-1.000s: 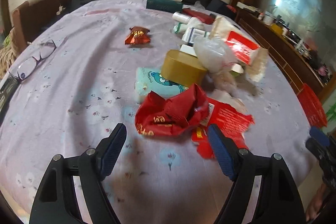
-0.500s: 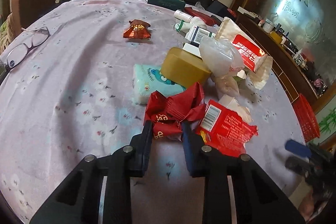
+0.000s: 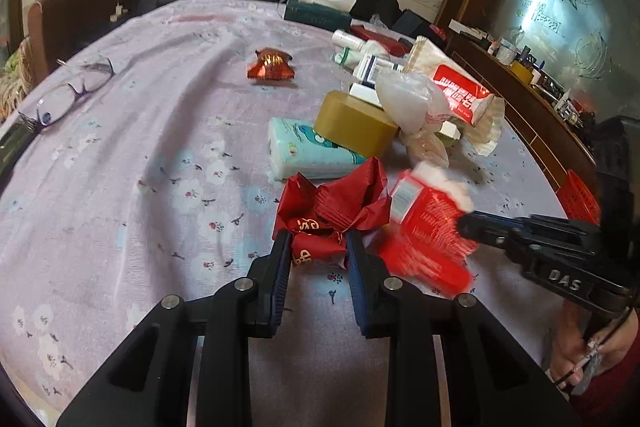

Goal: Collect trash
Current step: 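Grasp the red wrapper with the left tool while the right tool grasps the red box, then carry both items to the red wastebasket and open both tools to drop them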

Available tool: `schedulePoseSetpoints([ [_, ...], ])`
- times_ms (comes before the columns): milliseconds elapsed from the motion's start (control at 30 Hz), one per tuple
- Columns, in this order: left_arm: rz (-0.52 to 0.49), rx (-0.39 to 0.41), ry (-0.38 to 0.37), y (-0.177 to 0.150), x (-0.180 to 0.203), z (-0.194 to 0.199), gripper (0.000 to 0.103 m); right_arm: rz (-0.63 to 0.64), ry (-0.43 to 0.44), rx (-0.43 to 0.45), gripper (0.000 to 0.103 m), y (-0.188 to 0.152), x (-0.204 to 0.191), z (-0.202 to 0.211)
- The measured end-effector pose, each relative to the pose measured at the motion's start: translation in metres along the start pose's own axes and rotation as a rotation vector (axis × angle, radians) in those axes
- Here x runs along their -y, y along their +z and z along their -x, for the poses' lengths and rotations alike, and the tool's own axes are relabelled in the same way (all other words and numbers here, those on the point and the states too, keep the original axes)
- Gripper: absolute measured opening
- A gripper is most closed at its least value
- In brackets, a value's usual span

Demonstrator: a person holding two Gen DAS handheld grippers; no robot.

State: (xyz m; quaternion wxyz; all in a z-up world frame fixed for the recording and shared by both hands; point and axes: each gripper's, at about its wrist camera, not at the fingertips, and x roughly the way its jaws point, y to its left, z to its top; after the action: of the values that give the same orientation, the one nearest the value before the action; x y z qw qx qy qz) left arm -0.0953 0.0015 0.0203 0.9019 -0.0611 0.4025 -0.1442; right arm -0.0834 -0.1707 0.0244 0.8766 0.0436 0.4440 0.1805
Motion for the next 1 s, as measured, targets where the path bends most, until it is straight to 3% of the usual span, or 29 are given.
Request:
schedulePoseSetpoints([
  [367, -0.090, 0.069, -0.018, 0.000, 0.043, 0.014, 0.026, -0.066, -0.076, 0.182, 0.004, -0.030, 0.005, 0.069],
  [1000, -0.226, 0.056, -0.069, 0.013, 0.116, 0.009, 0.026, -0.219, -0.130, 0.313, 0.004, -0.046, 0.062, 0.130],
])
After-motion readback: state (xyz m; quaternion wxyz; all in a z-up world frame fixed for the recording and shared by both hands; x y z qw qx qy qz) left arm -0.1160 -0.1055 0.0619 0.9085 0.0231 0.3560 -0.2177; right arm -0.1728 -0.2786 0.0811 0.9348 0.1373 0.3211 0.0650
